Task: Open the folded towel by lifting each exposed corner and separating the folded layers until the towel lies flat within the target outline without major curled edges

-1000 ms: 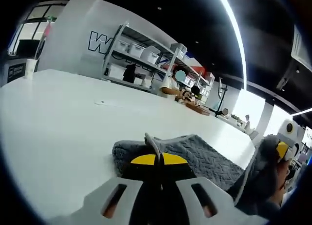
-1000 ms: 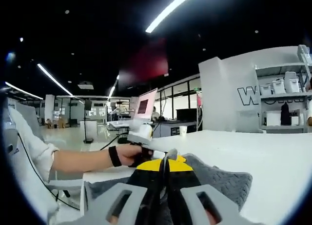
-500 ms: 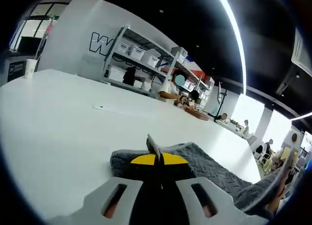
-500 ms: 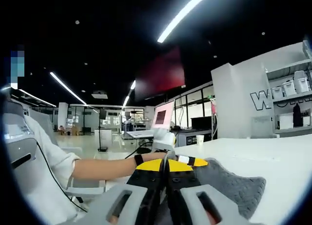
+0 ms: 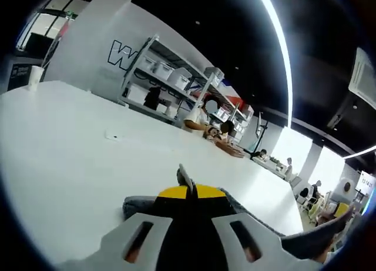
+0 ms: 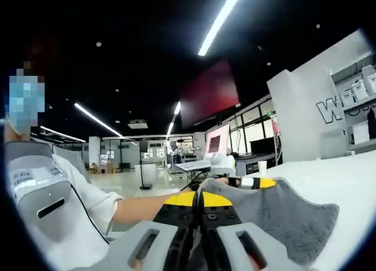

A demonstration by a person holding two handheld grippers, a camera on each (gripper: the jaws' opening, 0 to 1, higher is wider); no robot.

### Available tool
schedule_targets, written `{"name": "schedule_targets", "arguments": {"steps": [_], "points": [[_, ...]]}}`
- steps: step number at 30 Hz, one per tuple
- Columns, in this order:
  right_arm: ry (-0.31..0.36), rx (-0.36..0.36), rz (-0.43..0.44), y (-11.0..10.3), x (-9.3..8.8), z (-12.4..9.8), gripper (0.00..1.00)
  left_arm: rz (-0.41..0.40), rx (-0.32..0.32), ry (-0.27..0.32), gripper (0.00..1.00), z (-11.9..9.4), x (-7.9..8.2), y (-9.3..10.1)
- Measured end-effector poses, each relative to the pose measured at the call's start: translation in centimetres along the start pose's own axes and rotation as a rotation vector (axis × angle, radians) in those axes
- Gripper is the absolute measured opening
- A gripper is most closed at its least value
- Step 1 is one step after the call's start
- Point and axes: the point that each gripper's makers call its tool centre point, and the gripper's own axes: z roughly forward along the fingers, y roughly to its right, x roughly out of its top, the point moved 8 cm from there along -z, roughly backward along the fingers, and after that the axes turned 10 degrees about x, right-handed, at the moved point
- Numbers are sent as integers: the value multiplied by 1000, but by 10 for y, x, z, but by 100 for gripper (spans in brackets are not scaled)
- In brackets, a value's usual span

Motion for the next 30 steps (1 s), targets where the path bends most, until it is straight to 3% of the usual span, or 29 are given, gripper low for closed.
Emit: {"name": "schedule_targets", "arguments": {"steps": [6,9,17,30], "points": [[3,-3,-21,-12,0,-1,0,-12,-21,18,0,1,2,6],[-8,-14,-43,-20,2,-2,0,8,-15,71,0,-1,8,12],[-51,-23,-147,-42,4,2,0,32,-70,117,0,3,16,29],[-15,-71,-157,-44,14,-3,0,53,-84,182,0,4,23,37]]}}
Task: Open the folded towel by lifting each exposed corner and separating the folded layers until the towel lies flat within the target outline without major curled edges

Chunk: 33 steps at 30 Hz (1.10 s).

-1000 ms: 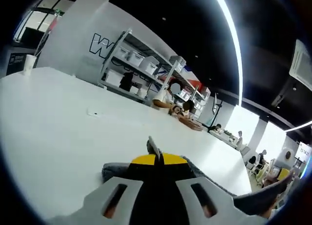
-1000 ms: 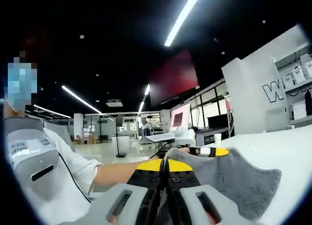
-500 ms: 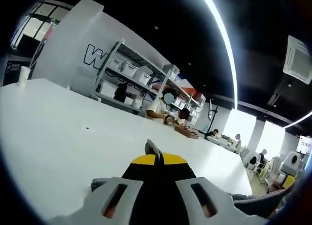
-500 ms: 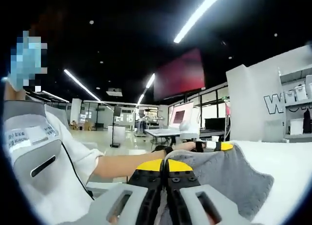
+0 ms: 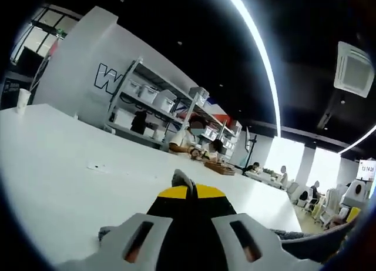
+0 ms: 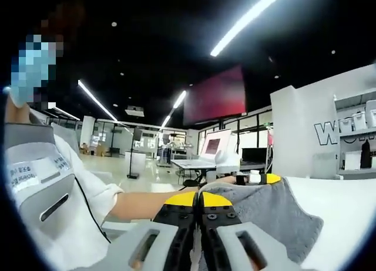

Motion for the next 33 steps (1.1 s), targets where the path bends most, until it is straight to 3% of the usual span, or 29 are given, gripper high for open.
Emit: {"name": "schedule_targets", "arguments": {"steps": [4,10,19,21,33], "points": [[21,-29,2,3,7,-9,0,-28,-9,12,0,3,0,1],[35,-52,-8,5,12,-19,0,-9,-16,30,0,7,-1,14],[69,-112,6,12,20,-40,0,9,-33,8,0,16,-8,25],[82,-115,9,13,22,-43,0,-32,-37,12,0,17,-9,27],[70,-155,-26,11,27,-54,0,-18,-53,13,0,23,-14,54]]}}
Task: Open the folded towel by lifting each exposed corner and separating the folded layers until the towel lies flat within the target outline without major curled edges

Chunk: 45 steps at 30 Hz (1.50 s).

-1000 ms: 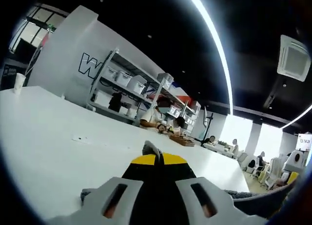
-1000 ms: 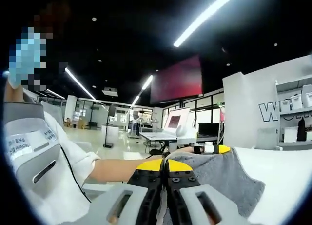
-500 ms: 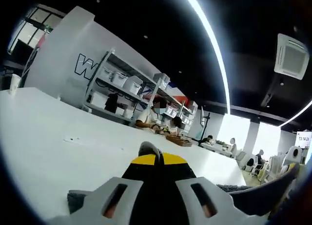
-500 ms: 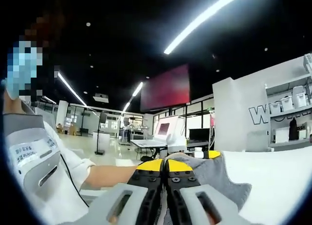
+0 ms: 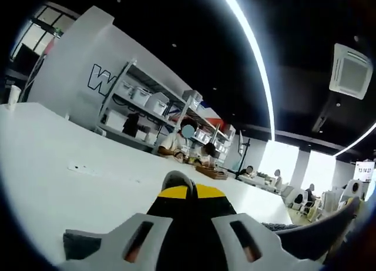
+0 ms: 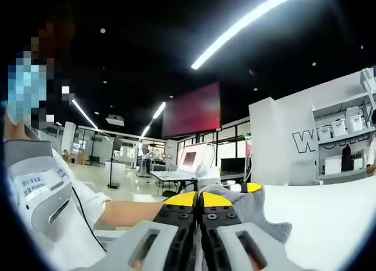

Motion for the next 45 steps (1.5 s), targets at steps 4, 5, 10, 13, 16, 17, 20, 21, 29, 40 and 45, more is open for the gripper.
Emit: {"name": "schedule_targets", "arguments": {"steps": [4,5,10,13,16,17,20,21,29,40,45], "points": [[-11,-10,-12,-1,0,-4,0,-2,-9,-6,0,2,-3,7],[-12,-10,-12,-1,0,-6,0,-11,-13,-2,0,2,-3,9],[-12,-28,-24,0,4,-11,0,-9,-26,0,0,4,-1,20],[-21,-36,-47,2,6,-16,0,1,-25,9,0,4,0,27],[-14,-47,-43,4,8,-21,0,16,-29,15,0,8,0,30],[-17,-51,-50,4,8,-22,0,15,-32,18,0,8,0,31],[-30,-54,-62,4,8,-23,0,-3,-35,22,0,13,2,32],[-31,-52,-61,4,8,-23,0,-2,-36,21,0,14,2,33],[-63,-48,-88,2,7,-24,0,6,-41,11,0,30,5,35],[-103,-49,-102,4,7,-30,0,23,-39,-12,0,46,5,35],[-119,-59,-128,3,9,-34,0,29,-42,-23,0,51,7,41]]}}
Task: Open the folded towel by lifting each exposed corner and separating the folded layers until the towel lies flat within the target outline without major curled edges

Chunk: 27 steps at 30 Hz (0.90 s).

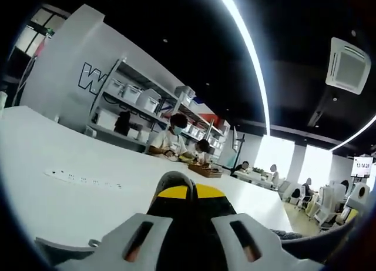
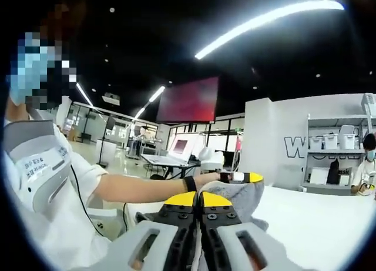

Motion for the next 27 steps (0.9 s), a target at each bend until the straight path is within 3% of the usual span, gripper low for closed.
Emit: {"name": "schedule_targets", "arguments": {"steps": [13,27], "points": [[-13,-28,-16,1,3,-11,0,15,-19,-8,0,11,-1,24],[-24,-84,-40,6,7,-28,0,4,-60,7,0,22,3,37]]}}
